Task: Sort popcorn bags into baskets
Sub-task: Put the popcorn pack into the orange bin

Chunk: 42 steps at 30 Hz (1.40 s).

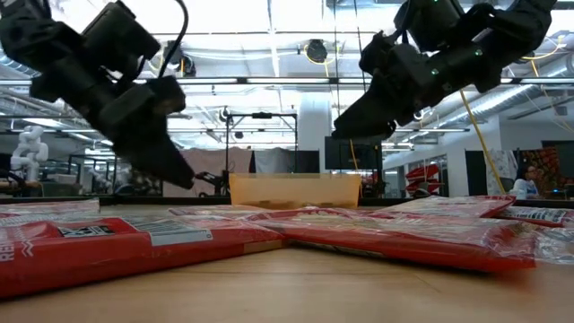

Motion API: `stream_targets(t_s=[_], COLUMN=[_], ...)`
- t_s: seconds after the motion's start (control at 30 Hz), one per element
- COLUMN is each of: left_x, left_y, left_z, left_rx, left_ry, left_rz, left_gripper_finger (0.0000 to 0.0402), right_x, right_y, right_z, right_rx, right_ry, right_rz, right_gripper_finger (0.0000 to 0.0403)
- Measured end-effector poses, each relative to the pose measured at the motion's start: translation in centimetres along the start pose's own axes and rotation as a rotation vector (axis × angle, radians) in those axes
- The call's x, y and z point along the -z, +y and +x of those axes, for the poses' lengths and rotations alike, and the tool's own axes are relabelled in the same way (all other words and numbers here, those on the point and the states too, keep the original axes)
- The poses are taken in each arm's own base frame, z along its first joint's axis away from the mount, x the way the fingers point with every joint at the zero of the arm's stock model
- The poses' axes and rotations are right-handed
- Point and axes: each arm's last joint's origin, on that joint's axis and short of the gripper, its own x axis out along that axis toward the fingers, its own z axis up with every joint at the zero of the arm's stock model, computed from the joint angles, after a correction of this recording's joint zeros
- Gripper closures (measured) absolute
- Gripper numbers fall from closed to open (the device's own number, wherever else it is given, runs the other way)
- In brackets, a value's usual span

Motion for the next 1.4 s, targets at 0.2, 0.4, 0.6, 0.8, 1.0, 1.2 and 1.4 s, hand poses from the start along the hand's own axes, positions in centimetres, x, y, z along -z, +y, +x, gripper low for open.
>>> stream_targets(t_s=[0.2, 0.4, 0.6, 0.8, 1.0, 1.2, 1.4], left_x=[1.6, 2.5, 2.4, 1.6, 0.0, -1.6, -2.6], left_y=[0.0, 0.7, 0.9, 1.5, 1.8, 1.4, 1.7], left_z=[0.5, 2.0, 3.0, 3.2, 3.2, 2.8, 2.6], left_rx=[-0.009, -0.039, -0.022, -0.017, -0.034, -0.028, -0.056], left_ry=[0.069, 0.118, 0.078, 0.009, -0.135, -0.308, -0.4], left_rz=[0.053, 0.111, 0.218, 0.286, 0.329, 0.424, 0.471], left_gripper_finger=[0.0085, 0.0132, 0.0246, 0.0388, 0.0398, 0.0399, 0.04], right_x=[0.6, 0.6, 0.6, 0.7, 0.9, 0.9, 1.0], right_y=[1.0, 1.3, 1.3, 0.7, 0.0, 0.1, 0.1], right_z=[0.8, 1.4, 1.4, 1.4, 1.4, 1.4, 1.5], right_rx=[-0.038, -0.053, -0.05, 0.038, 0.103, 0.07, 0.057], right_ry=[-0.003, -0.047, -0.05, -0.044, -0.037, -0.031, -0.019], right_rz=[-0.02, -0.045, -0.062, 0.018, 0.153, 0.252, 0.211], right_gripper_finger=[0.02, 0.02, 0.02, 0.02, 0.02, 0.0189, 0.0162])
